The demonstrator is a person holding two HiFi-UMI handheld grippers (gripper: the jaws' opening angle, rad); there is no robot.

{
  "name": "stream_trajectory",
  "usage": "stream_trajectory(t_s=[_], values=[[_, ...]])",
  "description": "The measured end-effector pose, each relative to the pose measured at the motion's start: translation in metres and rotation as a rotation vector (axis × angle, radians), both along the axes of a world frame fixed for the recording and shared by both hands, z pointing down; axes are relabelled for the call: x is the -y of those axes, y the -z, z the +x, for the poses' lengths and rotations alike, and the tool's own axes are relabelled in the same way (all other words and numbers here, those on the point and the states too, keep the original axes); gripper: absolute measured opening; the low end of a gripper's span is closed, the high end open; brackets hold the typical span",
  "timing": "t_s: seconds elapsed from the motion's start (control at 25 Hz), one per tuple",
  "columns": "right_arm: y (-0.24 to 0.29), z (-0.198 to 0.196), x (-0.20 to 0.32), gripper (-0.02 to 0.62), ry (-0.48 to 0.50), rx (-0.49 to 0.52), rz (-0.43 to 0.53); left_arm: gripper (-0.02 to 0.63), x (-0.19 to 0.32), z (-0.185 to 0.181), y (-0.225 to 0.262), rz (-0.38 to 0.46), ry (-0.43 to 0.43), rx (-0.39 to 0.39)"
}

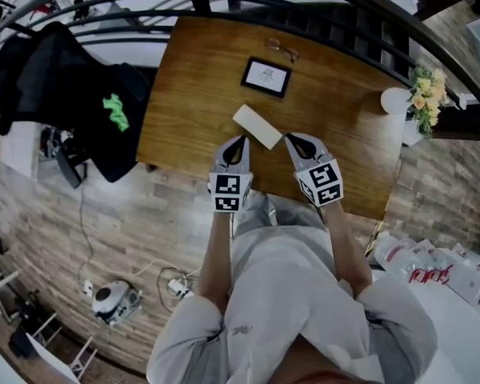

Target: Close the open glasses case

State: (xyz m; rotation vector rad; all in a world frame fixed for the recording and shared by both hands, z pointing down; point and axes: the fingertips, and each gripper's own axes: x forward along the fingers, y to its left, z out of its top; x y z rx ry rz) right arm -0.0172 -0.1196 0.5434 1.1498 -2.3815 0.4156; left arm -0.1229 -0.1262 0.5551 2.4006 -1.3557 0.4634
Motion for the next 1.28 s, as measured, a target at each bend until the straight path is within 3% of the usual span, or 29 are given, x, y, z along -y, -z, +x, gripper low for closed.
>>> stream_trajectory(t_s=[0.24, 0.56, 1.28], values=[[0.058, 0.006, -0.008, 0.003, -0.021, 0.032, 0.106, 0.020, -0.008, -0.005, 0.063, 0.127, -0.010, -0.012], [0.123, 0.001, -0.022, 0.002, 0.000, 0.063, 0.248, 0.020, -0.024, -0.014, 0.123, 0.230, 0.002, -0.006], [0.168, 0.045, -0.046, 0.002, 0.092, 0.163, 0.312, 0.020, -0.056, 0.033, 0.182, 0.318, 0.062, 0.076]])
